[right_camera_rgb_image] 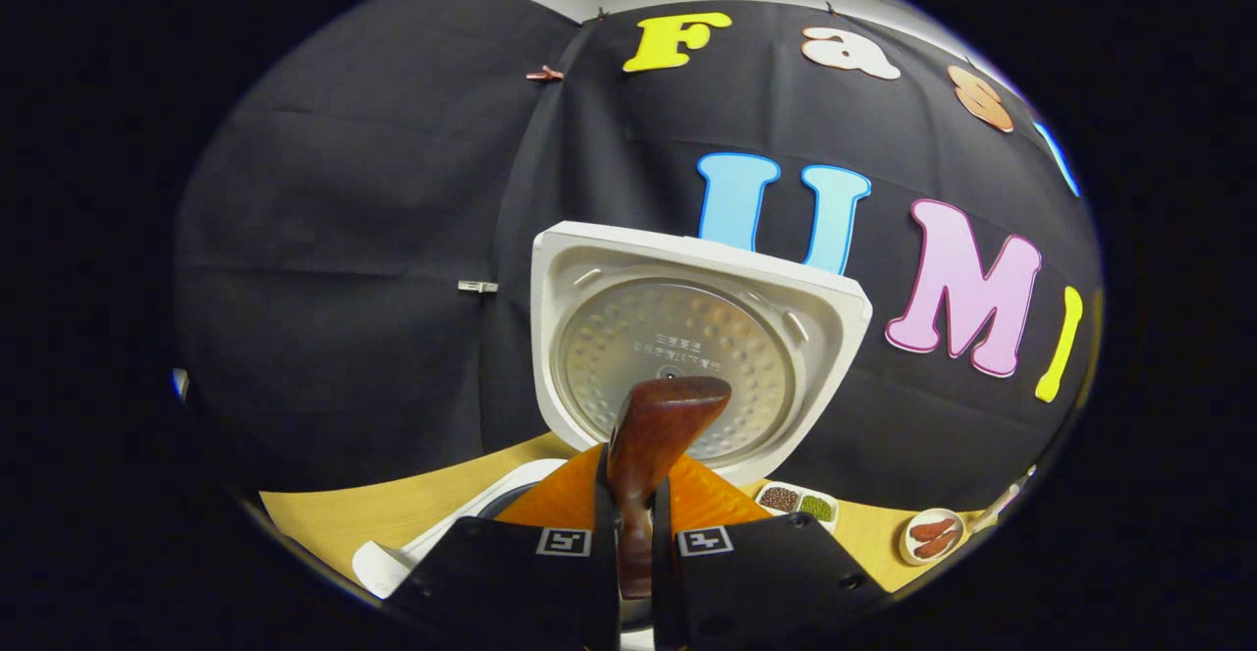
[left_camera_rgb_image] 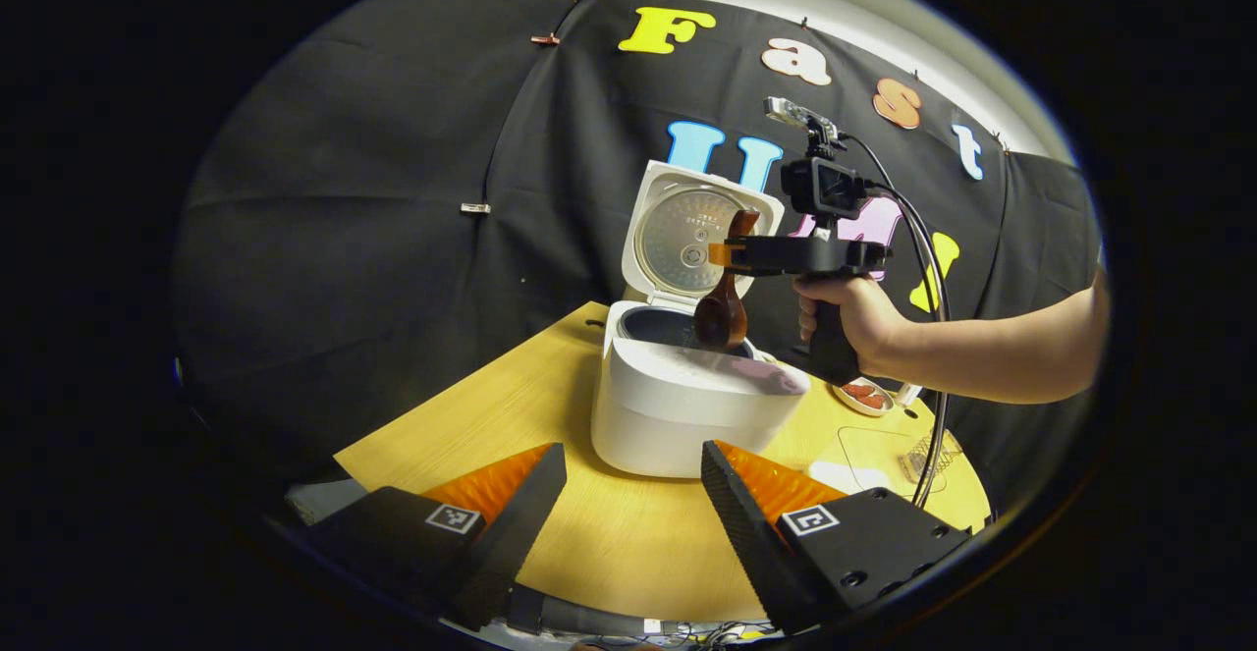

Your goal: Close the left gripper, press the button to open the rice cooker; take a wooden spoon from the chopstick holder with the right hand, scoop a spoonful of rice and pour it into the rice cooker, then put the wooden spoon back into the chopstick holder.

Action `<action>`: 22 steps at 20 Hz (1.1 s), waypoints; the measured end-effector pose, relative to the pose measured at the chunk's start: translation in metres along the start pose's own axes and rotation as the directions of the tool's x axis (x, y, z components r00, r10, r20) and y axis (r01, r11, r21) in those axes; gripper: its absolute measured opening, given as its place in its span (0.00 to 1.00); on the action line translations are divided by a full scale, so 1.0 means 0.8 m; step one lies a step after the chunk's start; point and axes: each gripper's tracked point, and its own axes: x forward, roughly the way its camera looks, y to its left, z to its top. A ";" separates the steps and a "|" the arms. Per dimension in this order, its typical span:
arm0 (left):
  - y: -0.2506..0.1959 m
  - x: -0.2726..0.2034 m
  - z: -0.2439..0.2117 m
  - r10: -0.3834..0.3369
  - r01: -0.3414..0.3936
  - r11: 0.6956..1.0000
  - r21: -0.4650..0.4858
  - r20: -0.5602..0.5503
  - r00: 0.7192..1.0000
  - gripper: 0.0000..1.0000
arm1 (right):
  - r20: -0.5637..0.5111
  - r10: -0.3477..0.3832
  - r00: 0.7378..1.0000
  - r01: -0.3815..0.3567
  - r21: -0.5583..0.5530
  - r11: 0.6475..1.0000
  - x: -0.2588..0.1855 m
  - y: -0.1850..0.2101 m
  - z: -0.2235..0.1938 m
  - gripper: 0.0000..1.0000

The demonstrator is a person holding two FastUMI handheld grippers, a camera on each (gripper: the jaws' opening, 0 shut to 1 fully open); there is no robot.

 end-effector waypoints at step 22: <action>-0.095 -0.011 0.021 -0.104 0.103 0.990 0.091 0.004 0.995 0.95 | 0.116 -0.230 0.966 0.202 0.212 0.956 -0.206 -0.222 0.118 0.17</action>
